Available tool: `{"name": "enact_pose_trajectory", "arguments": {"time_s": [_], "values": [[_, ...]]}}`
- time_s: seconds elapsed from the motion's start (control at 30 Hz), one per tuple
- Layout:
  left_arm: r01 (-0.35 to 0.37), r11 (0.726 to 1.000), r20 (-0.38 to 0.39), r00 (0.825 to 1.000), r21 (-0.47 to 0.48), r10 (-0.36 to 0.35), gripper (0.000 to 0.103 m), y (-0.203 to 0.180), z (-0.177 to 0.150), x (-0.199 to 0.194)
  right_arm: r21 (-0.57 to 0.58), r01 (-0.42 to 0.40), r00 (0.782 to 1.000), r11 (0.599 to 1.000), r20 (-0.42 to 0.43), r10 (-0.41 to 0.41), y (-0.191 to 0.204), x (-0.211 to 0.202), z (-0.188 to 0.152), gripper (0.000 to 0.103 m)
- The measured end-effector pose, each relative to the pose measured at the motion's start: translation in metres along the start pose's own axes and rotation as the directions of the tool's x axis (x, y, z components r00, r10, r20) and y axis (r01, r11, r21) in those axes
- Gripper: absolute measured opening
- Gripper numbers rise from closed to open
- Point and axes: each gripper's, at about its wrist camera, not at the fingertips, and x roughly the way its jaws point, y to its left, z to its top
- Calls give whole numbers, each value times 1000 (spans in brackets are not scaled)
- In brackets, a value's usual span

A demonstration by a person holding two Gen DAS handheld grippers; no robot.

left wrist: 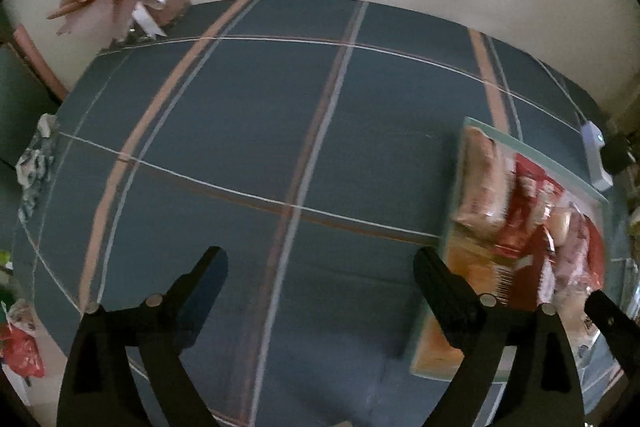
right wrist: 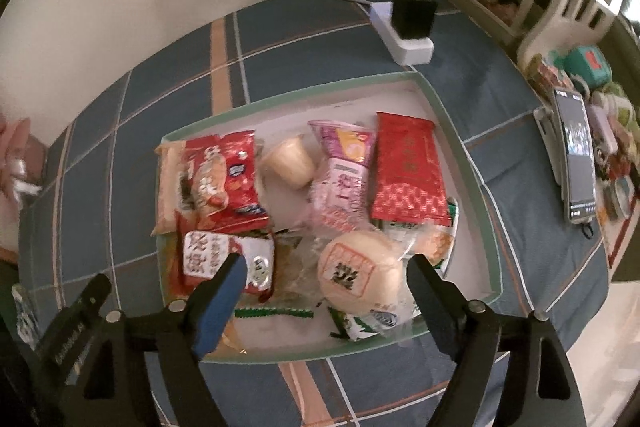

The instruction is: Organize snacks

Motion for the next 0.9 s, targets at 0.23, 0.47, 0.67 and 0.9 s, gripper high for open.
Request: {"name": "enact_pose_trajectory", "arguments": {"time_s": [0.23, 0.47, 0.67, 0.9], "values": [[-18, 1000, 35, 999, -18, 18, 100, 24, -7, -15, -41, -1, 999, 999, 36, 2, 14, -10, -12, 103], [28, 999, 8, 1000, 25, -29, 100, 36, -28, -22, -102, 4, 997, 995, 75, 4, 30, -27, -34, 103], [38, 998, 34, 999, 52, -40, 100, 44, -48, -36, -132, 16, 994, 991, 106, -2, 33, -38, -56, 103], [39, 995, 52, 998, 91, -43, 100, 51, -66, -47, -148, 13, 993, 989, 117, 4, 31, -44, -77, 103]]}}
